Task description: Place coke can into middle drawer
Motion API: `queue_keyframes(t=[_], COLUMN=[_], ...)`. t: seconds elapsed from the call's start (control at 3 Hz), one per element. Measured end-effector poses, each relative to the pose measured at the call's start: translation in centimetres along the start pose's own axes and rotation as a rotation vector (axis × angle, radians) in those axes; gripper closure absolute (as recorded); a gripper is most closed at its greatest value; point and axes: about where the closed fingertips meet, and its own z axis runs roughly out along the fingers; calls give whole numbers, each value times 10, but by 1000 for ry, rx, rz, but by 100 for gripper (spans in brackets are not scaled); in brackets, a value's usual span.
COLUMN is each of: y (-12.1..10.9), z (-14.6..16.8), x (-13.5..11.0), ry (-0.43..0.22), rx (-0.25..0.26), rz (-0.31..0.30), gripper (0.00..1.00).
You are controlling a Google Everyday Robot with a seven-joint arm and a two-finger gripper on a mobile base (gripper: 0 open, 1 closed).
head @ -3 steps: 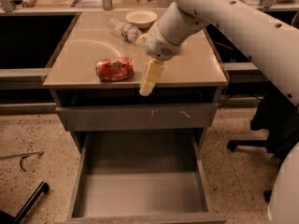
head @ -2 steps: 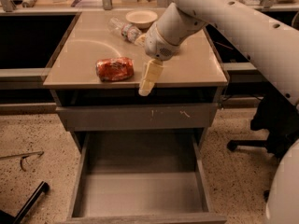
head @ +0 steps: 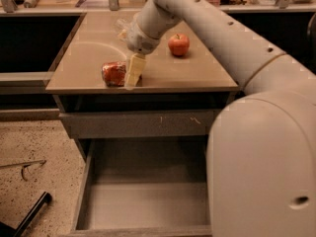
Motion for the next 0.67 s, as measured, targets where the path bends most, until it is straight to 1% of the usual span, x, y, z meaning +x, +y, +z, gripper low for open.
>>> queue_keyframes(t=[0.33, 0.67], y=[-25, -30], z=[26, 25], x=[-12, -16], ry=[2, -5], rx=[-34, -24], rz=[-40, -43], gripper=[0, 19])
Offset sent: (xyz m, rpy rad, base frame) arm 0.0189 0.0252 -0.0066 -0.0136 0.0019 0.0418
